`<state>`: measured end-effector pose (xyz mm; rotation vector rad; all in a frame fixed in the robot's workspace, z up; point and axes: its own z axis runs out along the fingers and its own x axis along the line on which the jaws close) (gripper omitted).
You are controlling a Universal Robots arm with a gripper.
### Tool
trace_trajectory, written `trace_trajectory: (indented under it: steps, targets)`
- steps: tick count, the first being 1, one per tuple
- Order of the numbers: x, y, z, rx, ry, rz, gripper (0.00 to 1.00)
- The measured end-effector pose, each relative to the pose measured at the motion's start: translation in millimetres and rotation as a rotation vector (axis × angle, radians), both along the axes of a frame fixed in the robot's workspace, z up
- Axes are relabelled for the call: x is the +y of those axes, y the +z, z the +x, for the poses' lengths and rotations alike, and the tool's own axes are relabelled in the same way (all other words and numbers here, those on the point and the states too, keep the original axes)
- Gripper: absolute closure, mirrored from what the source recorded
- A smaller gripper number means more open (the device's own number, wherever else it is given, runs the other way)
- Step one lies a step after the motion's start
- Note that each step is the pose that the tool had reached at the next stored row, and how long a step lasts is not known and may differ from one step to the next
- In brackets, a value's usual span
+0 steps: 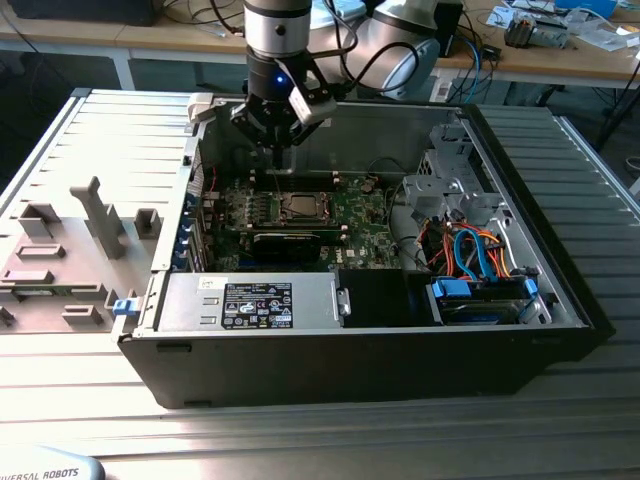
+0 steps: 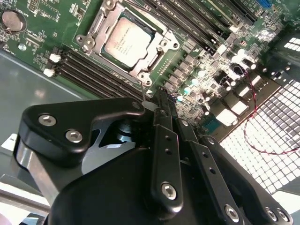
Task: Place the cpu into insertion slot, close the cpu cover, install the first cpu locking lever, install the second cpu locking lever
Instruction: 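Install the first cpu locking lever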
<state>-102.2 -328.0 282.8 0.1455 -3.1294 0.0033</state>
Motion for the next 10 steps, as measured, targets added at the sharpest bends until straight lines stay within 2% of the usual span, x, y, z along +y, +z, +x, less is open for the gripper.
trace_trajectory:
  steps: [10]
  targets:
    - [0.0, -0.3, -3.2, 0.0001, 0.0, -0.0001, 0.89]
